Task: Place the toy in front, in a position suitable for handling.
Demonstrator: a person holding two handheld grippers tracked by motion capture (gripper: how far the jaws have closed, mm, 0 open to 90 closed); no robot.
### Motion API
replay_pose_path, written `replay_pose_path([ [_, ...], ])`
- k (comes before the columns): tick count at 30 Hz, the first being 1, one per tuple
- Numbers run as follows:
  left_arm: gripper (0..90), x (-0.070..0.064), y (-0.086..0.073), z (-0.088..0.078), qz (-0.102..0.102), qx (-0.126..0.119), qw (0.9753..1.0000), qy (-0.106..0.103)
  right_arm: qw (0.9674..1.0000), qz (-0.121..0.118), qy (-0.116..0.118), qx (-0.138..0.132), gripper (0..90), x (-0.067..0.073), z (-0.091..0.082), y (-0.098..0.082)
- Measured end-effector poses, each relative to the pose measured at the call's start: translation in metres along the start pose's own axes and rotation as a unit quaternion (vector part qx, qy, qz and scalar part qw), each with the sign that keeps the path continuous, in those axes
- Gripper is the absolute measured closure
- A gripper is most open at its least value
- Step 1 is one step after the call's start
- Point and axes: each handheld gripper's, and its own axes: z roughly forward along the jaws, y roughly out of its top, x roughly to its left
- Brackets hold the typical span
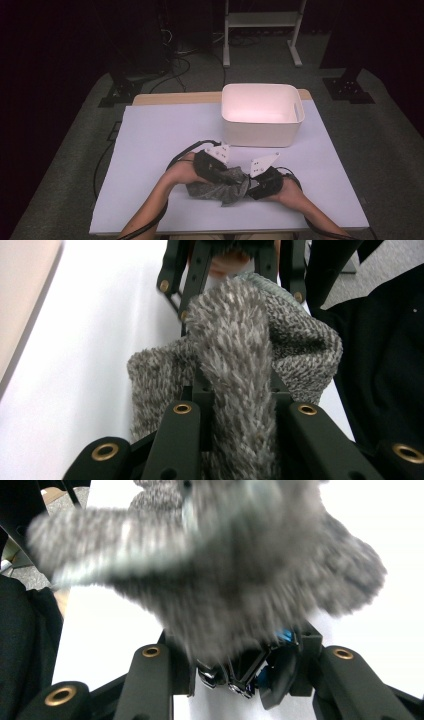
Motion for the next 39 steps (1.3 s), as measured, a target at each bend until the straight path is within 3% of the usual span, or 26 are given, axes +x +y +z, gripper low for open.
replay_pose_path([
  [6, 74.7, -0.005, -0.022, -0.016, -0.017, -0.023, 0.9995, 0.012, 1.0, -0.001, -0.001, 0.002, 56.8, 0.0, 0.0, 0.0],
  [14, 74.6, -0.009, -0.034, -0.025, -0.026, -0.036, 0.9988, 0.018, 1.0, 0.005, 0.005, 0.002, 56.8, -0.001, 0.0, 0.0],
  [20, 74.6, -0.006, -0.024, -0.016, -0.015, -0.031, 0.9993, 0.014, 0.9999, 0.011, 0.008, 0.0, 56.8, -0.003, 0.0, 0.0],
  [33, 74.6, 0.009, 0.02, 0.013, 0.018, 0.001, 0.9998, -0.009, 0.9998, 0.018, 0.008, -0.003, 56.8, -0.004, 0.0, -0.001],
  [35, 74.5, 0.01, 0.022, 0.019, 0.017, 0.005, 0.9997, -0.015, 0.9998, 0.018, 0.006, -0.003, 56.9, -0.003, 0.0, -0.001],
  [39, 74.6, 0.01, 0.016, 0.015, 0.011, 0.0, 0.9999, -0.014, 0.9999, 0.013, 0.006, -0.003, 56.9, -0.003, 0.0, -0.001],
])
